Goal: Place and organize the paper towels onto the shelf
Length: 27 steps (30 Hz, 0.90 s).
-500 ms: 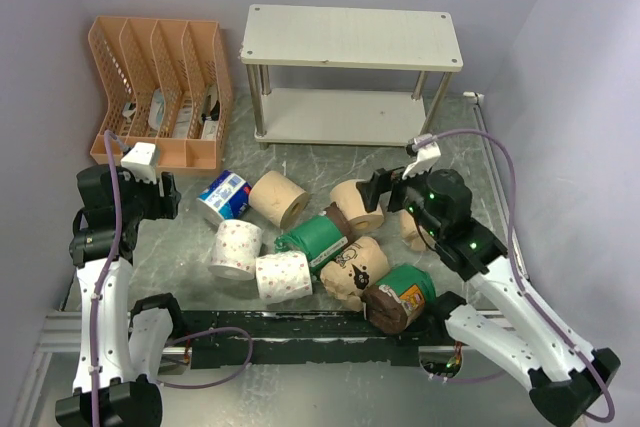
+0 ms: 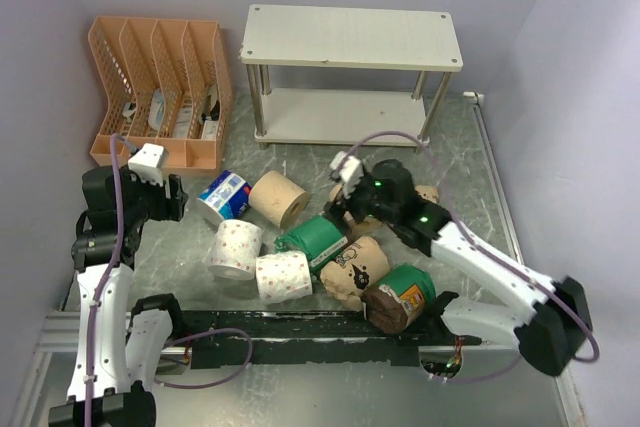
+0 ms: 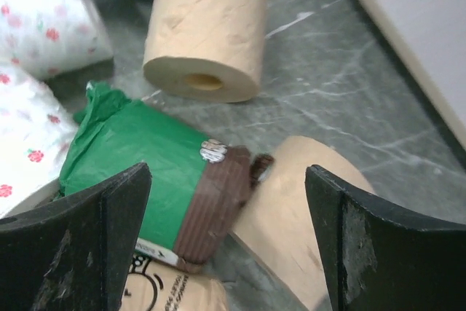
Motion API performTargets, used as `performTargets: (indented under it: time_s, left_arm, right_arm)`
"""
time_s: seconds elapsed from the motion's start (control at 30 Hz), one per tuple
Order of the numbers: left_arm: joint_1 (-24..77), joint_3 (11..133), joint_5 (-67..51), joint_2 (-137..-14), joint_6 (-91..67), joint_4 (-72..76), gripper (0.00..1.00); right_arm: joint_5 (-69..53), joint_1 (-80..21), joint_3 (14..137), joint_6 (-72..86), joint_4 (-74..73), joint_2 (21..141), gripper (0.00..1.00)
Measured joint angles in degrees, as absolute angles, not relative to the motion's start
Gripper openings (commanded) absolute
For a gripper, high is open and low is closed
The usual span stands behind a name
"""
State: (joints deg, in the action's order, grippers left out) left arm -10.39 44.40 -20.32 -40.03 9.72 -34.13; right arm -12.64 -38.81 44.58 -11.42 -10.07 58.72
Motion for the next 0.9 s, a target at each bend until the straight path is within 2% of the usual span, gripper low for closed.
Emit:
performTargets:
  time_s: [0.2,0.37,0.57,0.9]
  left_arm:
    - [-8.43,44.38,-20.84,-39.83,10.11,-34.13,0.78]
    - [-7.29,44.38,-21.06,-39.57,10.33,-34.13,0.78]
    - [-6.68,44.38,-21.28,-39.46,10.66,-34.13,0.78]
    - [-6.24,44.38,-21.69,-39.42,10.74,-34.15,0.79]
  right_arm:
    - [-11.31,-45.95,48.36,-20.69,-7.90,74.81,0.80]
    - [-10.94,-46.52,56.69,-25.93,-6.61,85.91,0.78]
    - [-12.21,-46.78,61.84,-28.47,-4.23,90.67,0.78]
    - [-14.46,-46.96,62.04,-30.02,-5.28,92.38,0.78]
